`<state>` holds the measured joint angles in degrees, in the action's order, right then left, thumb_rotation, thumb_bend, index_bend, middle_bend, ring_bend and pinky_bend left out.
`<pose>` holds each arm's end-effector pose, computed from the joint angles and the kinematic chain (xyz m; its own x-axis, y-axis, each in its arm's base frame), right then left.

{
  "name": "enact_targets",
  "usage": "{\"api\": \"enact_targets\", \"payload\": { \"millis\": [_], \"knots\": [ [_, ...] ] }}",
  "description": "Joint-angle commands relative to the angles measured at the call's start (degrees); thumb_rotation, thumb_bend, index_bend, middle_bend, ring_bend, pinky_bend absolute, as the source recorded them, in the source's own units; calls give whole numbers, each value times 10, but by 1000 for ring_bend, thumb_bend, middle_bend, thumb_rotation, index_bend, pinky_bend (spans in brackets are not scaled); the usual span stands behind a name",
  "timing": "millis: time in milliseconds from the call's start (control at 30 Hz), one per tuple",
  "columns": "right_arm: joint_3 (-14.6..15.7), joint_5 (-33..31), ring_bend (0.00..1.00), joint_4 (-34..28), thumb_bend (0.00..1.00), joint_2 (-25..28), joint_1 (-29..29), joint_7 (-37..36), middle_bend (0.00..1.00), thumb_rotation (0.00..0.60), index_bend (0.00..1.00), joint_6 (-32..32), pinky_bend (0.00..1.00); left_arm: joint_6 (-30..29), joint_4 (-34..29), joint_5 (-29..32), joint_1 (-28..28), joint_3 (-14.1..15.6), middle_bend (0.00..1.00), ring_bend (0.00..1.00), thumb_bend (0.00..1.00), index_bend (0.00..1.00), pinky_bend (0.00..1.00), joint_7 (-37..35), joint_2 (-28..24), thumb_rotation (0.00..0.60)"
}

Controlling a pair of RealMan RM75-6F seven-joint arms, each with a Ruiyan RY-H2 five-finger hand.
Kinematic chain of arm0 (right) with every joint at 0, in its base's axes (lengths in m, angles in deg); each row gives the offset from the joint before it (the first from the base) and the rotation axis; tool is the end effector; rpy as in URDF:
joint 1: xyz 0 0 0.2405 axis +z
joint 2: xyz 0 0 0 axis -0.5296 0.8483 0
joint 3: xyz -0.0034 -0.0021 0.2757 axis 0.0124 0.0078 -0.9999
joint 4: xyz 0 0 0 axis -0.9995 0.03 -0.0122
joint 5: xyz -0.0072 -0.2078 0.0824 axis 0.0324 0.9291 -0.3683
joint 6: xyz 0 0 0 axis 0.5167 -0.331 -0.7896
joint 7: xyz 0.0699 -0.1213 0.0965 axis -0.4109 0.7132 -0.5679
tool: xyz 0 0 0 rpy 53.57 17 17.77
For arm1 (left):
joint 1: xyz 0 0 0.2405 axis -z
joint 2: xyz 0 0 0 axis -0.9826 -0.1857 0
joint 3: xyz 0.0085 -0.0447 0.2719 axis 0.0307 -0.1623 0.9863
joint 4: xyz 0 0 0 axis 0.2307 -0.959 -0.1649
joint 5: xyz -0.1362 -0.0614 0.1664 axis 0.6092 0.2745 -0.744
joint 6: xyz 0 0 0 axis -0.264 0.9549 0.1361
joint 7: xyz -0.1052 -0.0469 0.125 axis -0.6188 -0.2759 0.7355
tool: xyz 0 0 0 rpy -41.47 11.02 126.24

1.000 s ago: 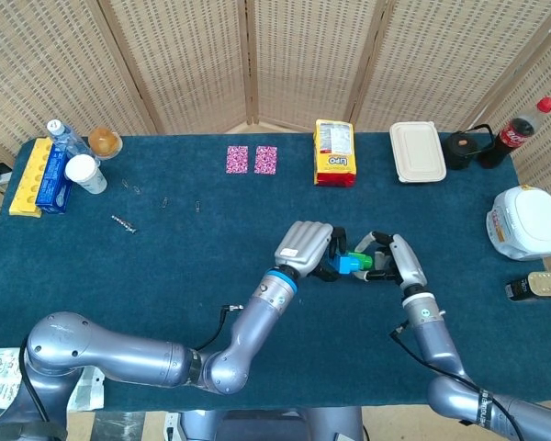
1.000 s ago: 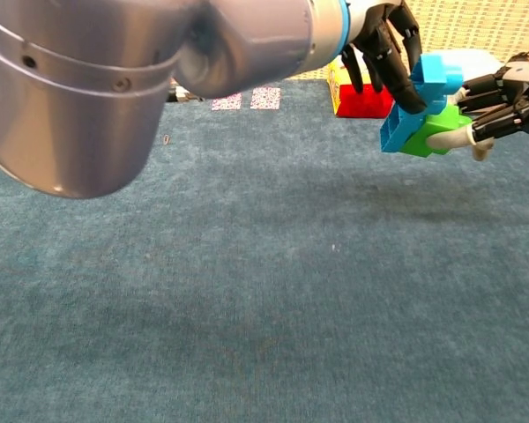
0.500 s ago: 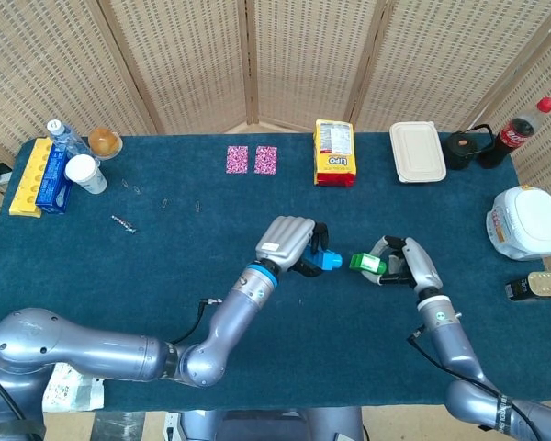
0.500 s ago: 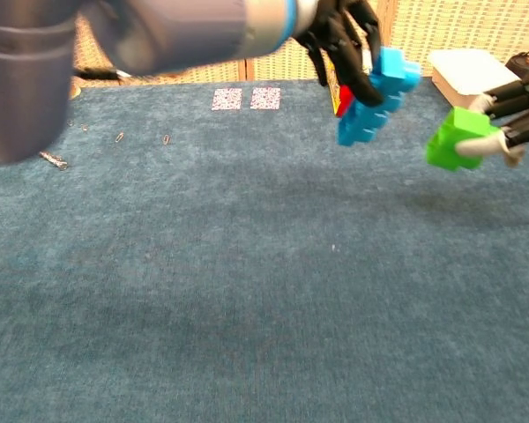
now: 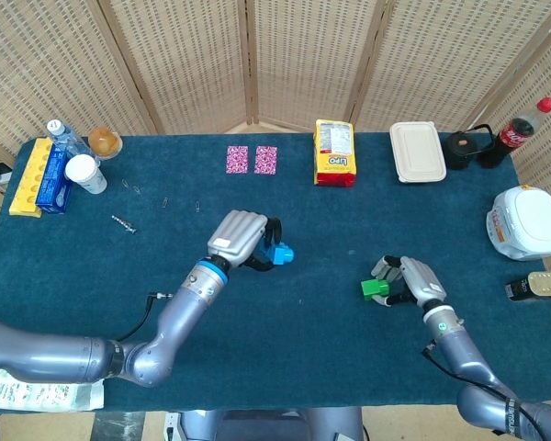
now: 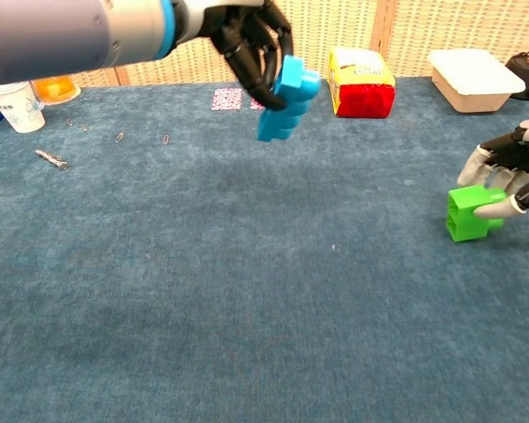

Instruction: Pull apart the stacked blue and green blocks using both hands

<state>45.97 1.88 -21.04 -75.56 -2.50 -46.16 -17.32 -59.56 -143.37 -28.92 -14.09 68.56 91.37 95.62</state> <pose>-0.2712 -0.3475 0.0195 -0.0316 -0.4283 0.9031 -0.9980 0.0625 -0.0053 0.0153 0.3914 -0.0227 0.2552 0.3572 0.8985 0.9165 -0.3855 -0.1071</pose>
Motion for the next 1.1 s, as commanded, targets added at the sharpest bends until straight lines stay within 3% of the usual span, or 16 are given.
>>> {"api": "enact_targets", "payload": {
  "millis": [33,333,467,500,600,700,767,900,1100],
  "knots": [
    [1,3,390,-7,254,5,-1,5,369,600,321,-6,314,1,-2,-18,-13,13,616,472,275,782,400,-12,-6,600],
    [-9,29,372,-57,254,47,-23,8,349,600,304,-64,309,12,14,-54,-28,47,616,472,274,783,389,-25,13,600],
    [-10,41,370,-77,254,66,-32,8,349,600,300,-82,306,32,31,-54,-20,66,610,435,274,758,336,-7,30,600],
    [-11,43,370,-80,254,70,-34,8,349,600,300,-86,306,38,35,-50,-16,70,598,411,274,732,320,1,35,600],
    [-12,46,370,-85,254,77,-37,4,349,600,300,-91,306,47,40,-41,-4,78,495,292,267,523,252,23,42,600],
    [-11,47,371,-87,254,85,-41,-4,348,600,300,-91,303,57,42,-26,12,89,336,171,219,207,182,57,42,600],
    [-12,48,370,-86,254,88,-42,-6,348,600,300,-93,301,53,41,-22,19,90,253,101,189,59,158,72,40,600],
    [-13,51,370,-87,254,93,-45,-14,348,600,300,-97,301,35,38,-31,20,86,152,4,163,0,122,79,37,600],
    [-18,70,370,-88,254,105,-49,-25,349,600,300,-110,300,-37,-4,-94,-11,90,149,0,163,0,119,82,-15,600]
  ]
}}
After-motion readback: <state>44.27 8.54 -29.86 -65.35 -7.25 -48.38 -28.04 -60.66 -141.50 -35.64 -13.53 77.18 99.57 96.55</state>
